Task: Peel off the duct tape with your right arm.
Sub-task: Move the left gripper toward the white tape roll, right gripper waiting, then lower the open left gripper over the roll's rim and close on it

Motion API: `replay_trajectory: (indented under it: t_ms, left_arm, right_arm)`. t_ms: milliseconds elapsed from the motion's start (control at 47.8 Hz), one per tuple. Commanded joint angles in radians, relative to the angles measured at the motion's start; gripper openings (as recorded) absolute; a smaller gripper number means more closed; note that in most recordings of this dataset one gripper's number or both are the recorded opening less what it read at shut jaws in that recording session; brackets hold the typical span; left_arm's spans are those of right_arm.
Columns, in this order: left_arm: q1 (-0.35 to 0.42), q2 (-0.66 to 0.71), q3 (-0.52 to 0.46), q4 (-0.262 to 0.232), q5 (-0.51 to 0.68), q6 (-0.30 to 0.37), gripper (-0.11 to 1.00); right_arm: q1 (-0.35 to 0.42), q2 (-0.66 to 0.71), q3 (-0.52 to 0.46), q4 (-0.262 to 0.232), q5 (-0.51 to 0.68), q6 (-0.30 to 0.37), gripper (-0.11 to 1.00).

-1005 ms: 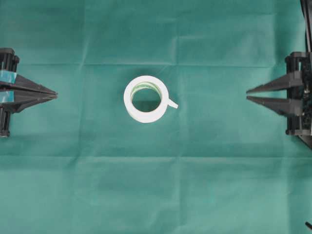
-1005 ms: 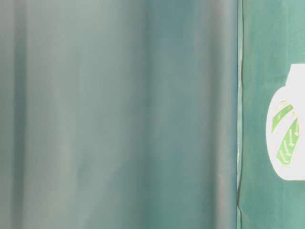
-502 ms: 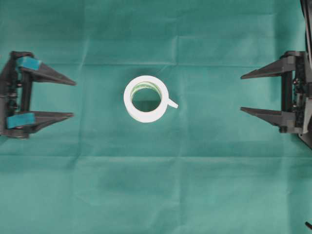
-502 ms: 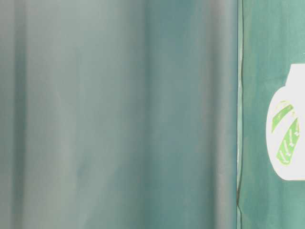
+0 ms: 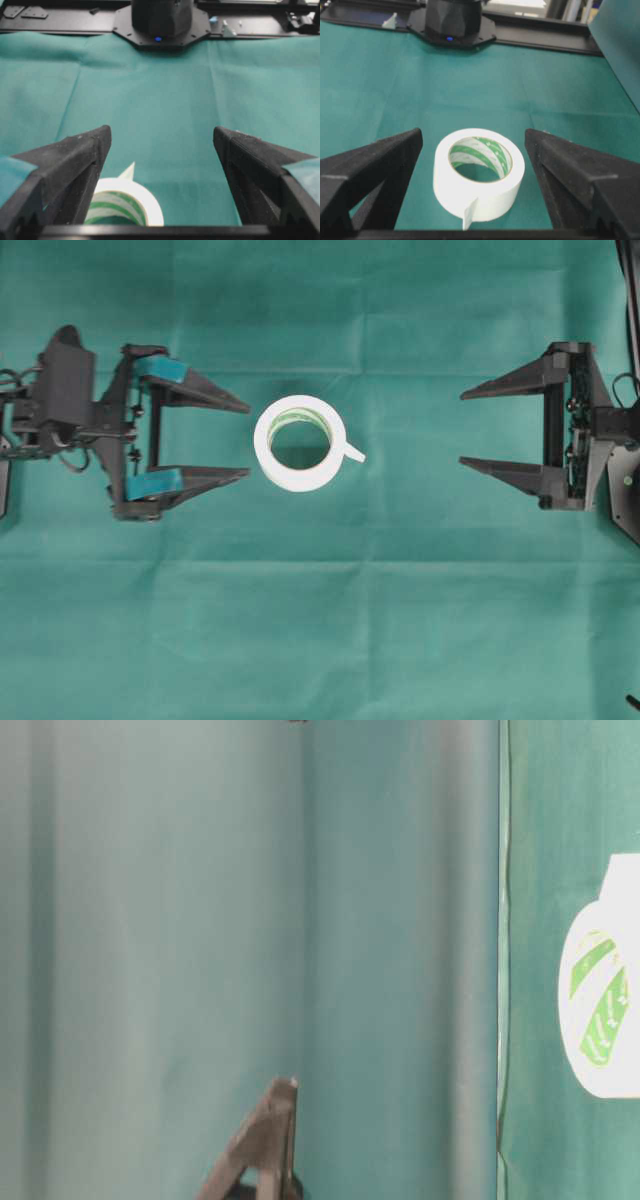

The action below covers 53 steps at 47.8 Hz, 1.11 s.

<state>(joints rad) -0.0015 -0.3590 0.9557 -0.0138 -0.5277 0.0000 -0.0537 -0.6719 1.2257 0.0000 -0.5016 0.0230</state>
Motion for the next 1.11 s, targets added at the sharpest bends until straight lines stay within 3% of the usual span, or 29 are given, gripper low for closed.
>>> replay_trajectory:
  t_ms: [0,105,481,795,1088]
  left_arm:
    - [0.005,0.012,-0.038,-0.002,0.002,-0.005,0.96]
    - [0.009,0.015,-0.051,-0.002,0.063,-0.008,0.96]
    - [0.011,0.028,-0.16,-0.002,0.502,0.0,0.95]
    - [0.012,0.057,-0.252,-0.002,0.683,0.052,0.95]
    - [0.023,0.117,-0.287,-0.002,0.704,0.077,0.95]
  right_arm:
    - [-0.002,0.008,-0.029,0.0,-0.017,0.0,0.71]
    - [-0.003,0.011,-0.032,0.0,-0.017,0.0,0.71]
    - [-0.003,0.081,-0.074,0.0,-0.015,0.0,0.71]
    - [-0.012,0.17,-0.114,0.0,-0.017,-0.002,0.71]
    - [-0.012,0.178,-0.112,0.0,-0.023,0.0,0.71]
